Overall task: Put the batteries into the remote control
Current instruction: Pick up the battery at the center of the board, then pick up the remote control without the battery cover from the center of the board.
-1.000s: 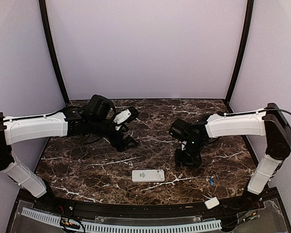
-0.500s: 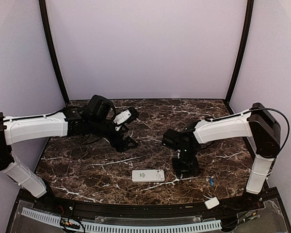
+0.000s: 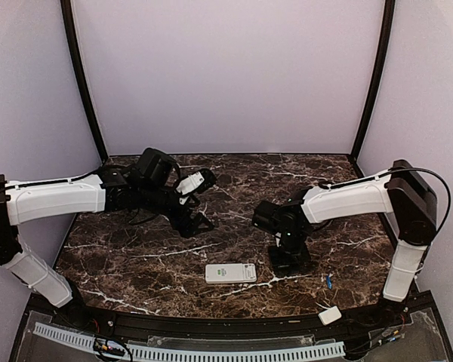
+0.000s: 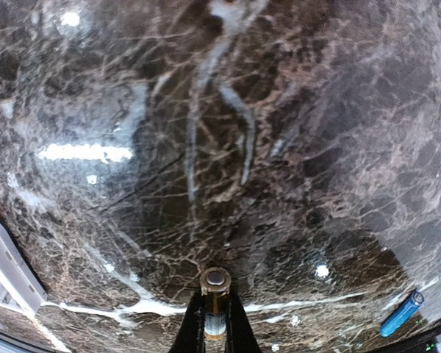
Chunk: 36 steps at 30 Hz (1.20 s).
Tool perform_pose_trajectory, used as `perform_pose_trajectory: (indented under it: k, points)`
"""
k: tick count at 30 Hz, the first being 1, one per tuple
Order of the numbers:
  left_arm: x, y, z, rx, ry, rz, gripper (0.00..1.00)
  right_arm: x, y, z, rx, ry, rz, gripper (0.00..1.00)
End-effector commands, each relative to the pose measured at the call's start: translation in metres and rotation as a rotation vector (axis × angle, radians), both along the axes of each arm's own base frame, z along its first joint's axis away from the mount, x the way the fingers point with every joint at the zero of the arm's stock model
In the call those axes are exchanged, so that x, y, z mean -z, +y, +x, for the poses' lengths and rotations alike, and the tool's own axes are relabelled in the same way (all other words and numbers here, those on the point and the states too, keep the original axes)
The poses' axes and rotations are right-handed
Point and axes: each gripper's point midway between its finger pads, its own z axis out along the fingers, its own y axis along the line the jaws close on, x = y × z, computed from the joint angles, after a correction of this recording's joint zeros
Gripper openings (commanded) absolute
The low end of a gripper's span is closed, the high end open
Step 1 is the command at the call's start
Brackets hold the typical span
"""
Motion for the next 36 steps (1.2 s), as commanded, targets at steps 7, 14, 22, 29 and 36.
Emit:
perform_pose_trajectory:
  k: [7,14,22,29,36]
  points:
    - [0.026,0.000,-0.082,0.408,-0.206,0.070,0.95,-0.006,-0.001,0.002,-0.046,0.012,0.072,0.00]
    - [0.063,0.000,-0.096,0.497,-0.154,0.115,0.99,-0.039,0.036,-0.003,-0.179,0.053,0.297,0.00]
    - [0.107,-0.008,-0.085,0.458,-0.081,0.179,0.99,-0.050,0.049,-0.011,-0.223,0.099,0.371,0.00]
    - [0.130,-0.015,-0.086,0.478,-0.021,0.260,0.97,-0.052,0.057,-0.006,-0.252,0.092,0.379,0.00]
    - [0.156,-0.018,-0.090,0.462,0.043,0.354,0.84,-0.052,0.040,-0.006,-0.240,0.083,0.321,0.00]
